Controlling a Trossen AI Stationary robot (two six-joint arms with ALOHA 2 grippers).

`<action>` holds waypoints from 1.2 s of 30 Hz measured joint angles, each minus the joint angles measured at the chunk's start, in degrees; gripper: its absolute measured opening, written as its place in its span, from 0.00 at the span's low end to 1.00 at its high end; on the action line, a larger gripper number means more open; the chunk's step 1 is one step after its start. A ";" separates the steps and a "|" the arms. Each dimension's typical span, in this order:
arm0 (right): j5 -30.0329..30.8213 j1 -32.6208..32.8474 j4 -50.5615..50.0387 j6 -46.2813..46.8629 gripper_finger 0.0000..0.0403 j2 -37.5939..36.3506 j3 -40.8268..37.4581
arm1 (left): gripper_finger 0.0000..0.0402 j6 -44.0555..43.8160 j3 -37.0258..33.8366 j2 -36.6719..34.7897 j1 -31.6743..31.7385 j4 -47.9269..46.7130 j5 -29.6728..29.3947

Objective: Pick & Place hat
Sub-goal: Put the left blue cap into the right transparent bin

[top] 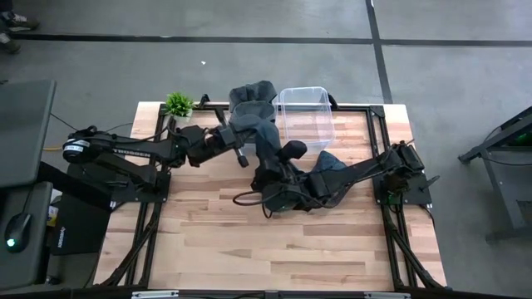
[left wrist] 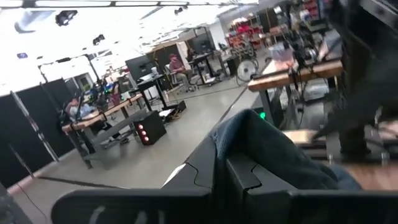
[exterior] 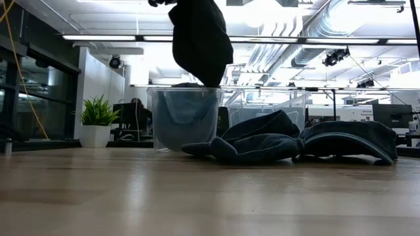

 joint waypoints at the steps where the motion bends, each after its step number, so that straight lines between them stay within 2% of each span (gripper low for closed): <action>1: 0.60 0.00 -1.16 0.36 0.49 0.00 0.00 | 0.00 1.03 0.00 0.00 -0.44 -0.39 -0.01; 7: -0.16 -0.50 -5.11 7.43 0.66 0.00 0.00 | 0.00 4.33 0.00 0.00 -0.81 -0.78 1.55; 11: -6.01 -0.59 -5.28 12.68 0.78 0.00 0.00 | 0.00 6.02 -0.01 0.00 -0.77 -0.77 1.15; 15: -8.45 -0.22 -5.58 15.48 0.84 0.00 0.00 | 0.00 8.95 0.00 0.00 -0.77 -0.73 1.24; 21: -0.33 -0.58 -8.74 15.76 0.85 0.00 0.00 | 0.00 9.00 0.00 0.00 -0.77 -0.76 3.53; 28: -0.58 -2.31 -13.80 19.84 0.85 0.00 0.00 | 0.00 8.90 0.00 0.00 -0.77 -1.08 5.80; 32: 2.25 -2.00 -17.06 22.68 0.83 0.00 0.00 | 0.00 8.90 -0.01 0.00 -0.77 -2.55 3.46; 36: 2.78 -0.41 -16.91 22.65 0.77 -0.33 0.02 | 0.00 8.88 -0.01 0.00 -0.77 -3.74 1.70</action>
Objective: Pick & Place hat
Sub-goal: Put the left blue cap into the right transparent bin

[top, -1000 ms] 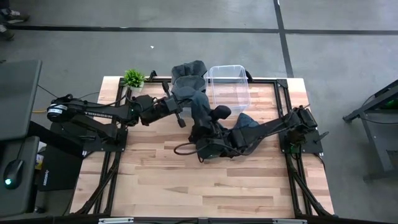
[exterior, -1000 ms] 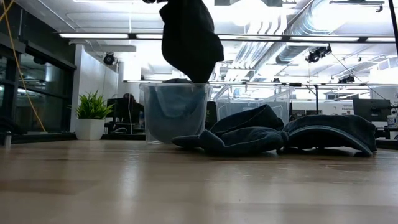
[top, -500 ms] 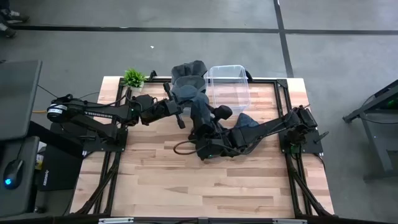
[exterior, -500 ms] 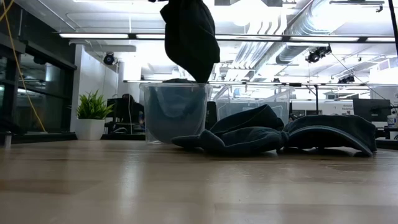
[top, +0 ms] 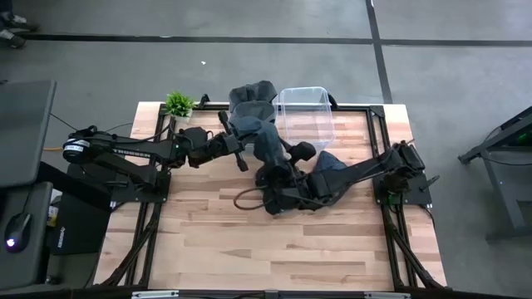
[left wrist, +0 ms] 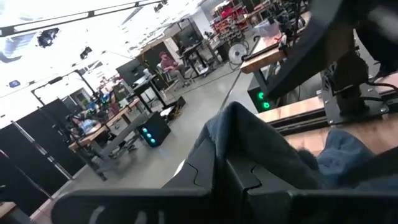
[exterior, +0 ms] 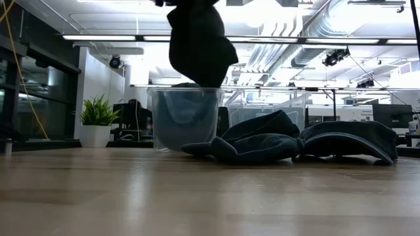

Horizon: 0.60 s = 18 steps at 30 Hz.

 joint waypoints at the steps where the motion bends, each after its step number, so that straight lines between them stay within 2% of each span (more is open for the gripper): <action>1: 0.41 0.35 -0.25 -0.12 0.75 -0.25 0.00 | 0.00 -0.02 0.01 0.00 0.00 -0.05 0.00; 5: 0.84 0.89 -1.07 -0.39 0.67 -0.95 0.00 | 0.00 -1.53 0.00 0.00 0.00 0.11 1.10; 10: -7.72 0.84 0.70 0.01 0.59 -1.05 0.00 | 0.00 -1.62 0.01 0.00 0.00 0.38 -0.66; 14: -7.87 0.89 1.36 0.30 0.59 -1.05 0.00 | 0.00 -1.61 0.01 0.01 0.02 0.37 0.87; 18: -9.51 -0.28 1.58 0.30 0.62 -1.05 0.00 | 0.00 -1.60 0.01 0.00 -0.04 0.32 2.82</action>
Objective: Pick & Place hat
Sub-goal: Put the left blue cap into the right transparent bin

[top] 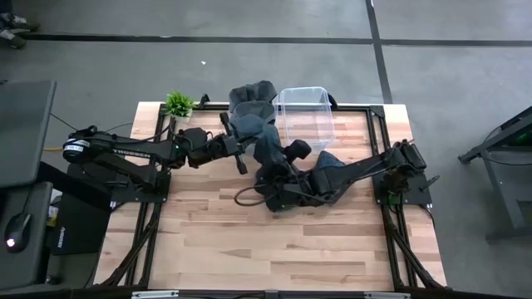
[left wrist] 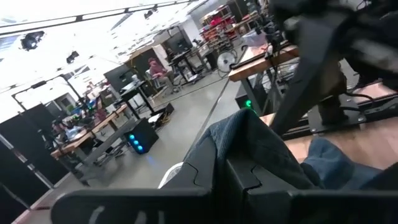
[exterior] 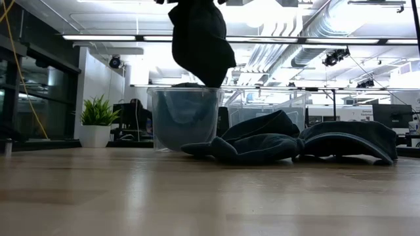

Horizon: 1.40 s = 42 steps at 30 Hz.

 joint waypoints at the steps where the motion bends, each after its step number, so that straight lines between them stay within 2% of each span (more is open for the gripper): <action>1: -1.10 -0.40 0.16 -0.08 0.63 0.00 0.00 | 0.00 0.00 0.00 0.00 0.00 0.00 -0.06; 4: -3.35 -1.60 0.97 -0.20 0.67 0.00 -0.50 | 0.00 0.00 0.00 0.00 0.04 0.03 -0.19; 9: -3.73 -3.22 3.47 -1.23 0.73 0.07 -3.10 | 0.00 0.02 0.00 0.00 0.04 -0.63 1.31; 17: 2.29 -3.31 3.72 -2.32 0.69 0.07 -4.39 | 0.00 -0.21 0.00 0.00 0.04 -3.40 1.29; 25: 6.82 -0.07 4.50 -5.31 0.51 -2.04 -4.44 | 0.00 -1.41 0.00 0.00 0.04 -3.77 1.22; 30: 9.63 1.05 4.55 -8.31 0.34 -3.01 -4.44 | 0.00 -1.61 0.00 0.00 0.04 -3.37 1.29; 38: 9.25 1.06 4.15 -11.10 0.05 -3.08 -4.44 | 0.00 -2.08 0.00 0.00 0.04 -3.43 1.31; 40: 8.75 1.06 3.82 -11.63 0.02 -3.08 -4.44 | 0.00 -2.08 0.00 0.00 0.04 -3.45 1.33; 42: 8.74 1.06 3.82 -11.72 0.02 -3.08 -4.44 | 0.00 -2.08 0.00 0.00 0.04 -3.45 1.33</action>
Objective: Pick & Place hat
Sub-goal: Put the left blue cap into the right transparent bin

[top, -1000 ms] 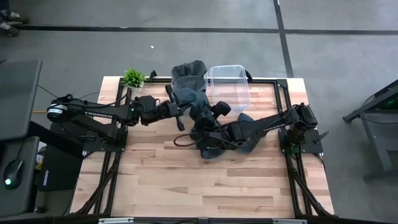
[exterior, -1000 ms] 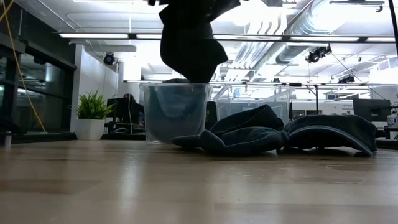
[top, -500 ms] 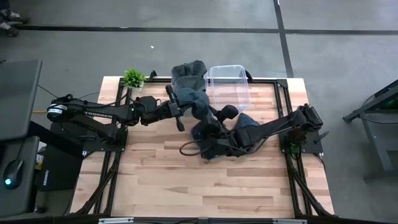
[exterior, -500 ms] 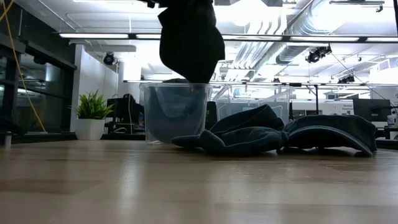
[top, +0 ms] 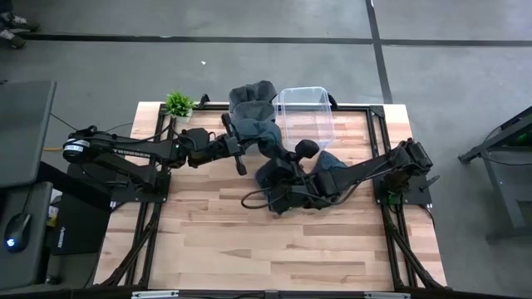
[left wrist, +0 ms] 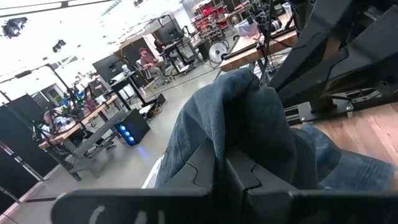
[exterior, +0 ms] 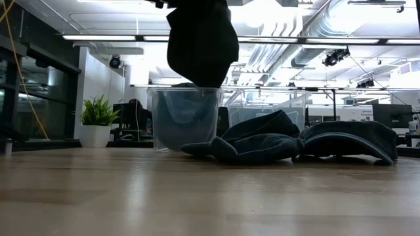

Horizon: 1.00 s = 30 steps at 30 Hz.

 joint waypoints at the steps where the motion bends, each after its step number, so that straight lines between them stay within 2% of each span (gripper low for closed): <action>1: -0.23 0.00 -0.09 0.11 0.02 0.00 0.01 | 0.00 0.00 0.00 0.00 0.00 0.00 0.00; 15: -0.92 -0.22 -1.00 -2.18 0.00 -4.00 0.00 | 0.00 0.07 0.00 0.00 0.00 0.48 -0.07; 19: -1.57 -0.22 -0.95 -2.58 0.00 -4.86 0.02 | 0.03 1.00 0.00 0.00 0.00 2.74 -0.05; 24: -2.17 -0.22 -1.04 -2.63 0.00 -4.87 0.04 | 0.16 3.91 0.00 0.01 -0.02 3.79 3.70; 30: -1.37 -0.22 -0.62 -4.96 0.00 -4.90 0.04 | 0.44 3.87 0.00 0.00 -0.02 4.15 4.63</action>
